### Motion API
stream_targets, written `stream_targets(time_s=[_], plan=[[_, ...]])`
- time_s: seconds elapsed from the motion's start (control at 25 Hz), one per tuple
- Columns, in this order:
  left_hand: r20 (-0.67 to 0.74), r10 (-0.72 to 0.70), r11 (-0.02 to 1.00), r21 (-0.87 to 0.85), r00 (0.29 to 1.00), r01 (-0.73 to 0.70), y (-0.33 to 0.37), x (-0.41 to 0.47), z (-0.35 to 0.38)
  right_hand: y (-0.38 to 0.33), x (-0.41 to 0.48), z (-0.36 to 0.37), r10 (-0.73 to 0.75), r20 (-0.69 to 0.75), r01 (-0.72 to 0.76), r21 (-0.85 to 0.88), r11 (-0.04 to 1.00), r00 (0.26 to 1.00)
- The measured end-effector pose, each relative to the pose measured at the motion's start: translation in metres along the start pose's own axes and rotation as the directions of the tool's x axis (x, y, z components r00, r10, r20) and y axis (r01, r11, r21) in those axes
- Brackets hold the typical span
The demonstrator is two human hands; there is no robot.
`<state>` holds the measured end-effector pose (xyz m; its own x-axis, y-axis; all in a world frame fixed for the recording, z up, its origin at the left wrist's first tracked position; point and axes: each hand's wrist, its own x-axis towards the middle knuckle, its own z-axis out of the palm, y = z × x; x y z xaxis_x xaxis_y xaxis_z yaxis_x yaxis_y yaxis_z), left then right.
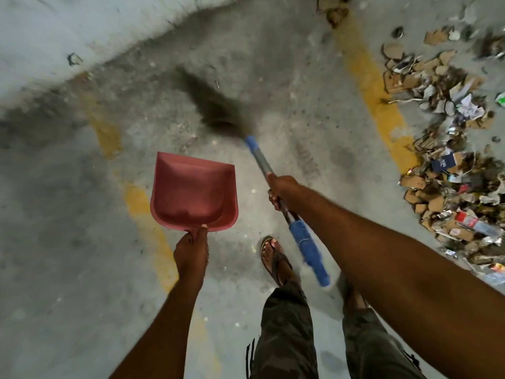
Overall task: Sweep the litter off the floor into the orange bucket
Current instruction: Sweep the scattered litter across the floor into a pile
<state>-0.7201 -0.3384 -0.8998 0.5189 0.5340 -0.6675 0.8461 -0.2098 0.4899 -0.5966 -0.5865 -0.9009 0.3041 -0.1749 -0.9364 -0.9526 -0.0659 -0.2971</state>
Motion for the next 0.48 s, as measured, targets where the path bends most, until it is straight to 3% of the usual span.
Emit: stream_targets(time_s=[0.12,0.2,0.28,0.36,0.48], plan=[[0.021,0.007,1.0,-0.008,1.0,-0.007,0.005,0.003,-0.002,0.014,0.002,-0.002,0.108,-0.267,-0.046,0.231,0.972,0.958],[0.028,0.013,1.0,-0.019,1.0,-0.012,0.012,0.002,-0.002,0.025,-0.004,-0.004,0.121,-0.419,-0.011,0.254,0.967,0.9],[0.03,0.006,0.999,-0.041,1.0,-0.005,0.018,0.004,-0.004,0.035,-0.015,-0.001,0.082,-0.483,0.031,0.221,0.975,0.872],[0.025,-0.006,0.999,-0.054,1.0,0.007,0.025,0.006,-0.008,0.044,-0.035,0.009,-0.036,-0.454,0.091,0.1,0.991,0.89],[0.009,-0.018,0.998,-0.057,1.0,0.019,0.036,0.012,-0.017,0.019,-0.05,0.028,-0.208,-0.241,0.163,-0.194,0.967,0.948]])
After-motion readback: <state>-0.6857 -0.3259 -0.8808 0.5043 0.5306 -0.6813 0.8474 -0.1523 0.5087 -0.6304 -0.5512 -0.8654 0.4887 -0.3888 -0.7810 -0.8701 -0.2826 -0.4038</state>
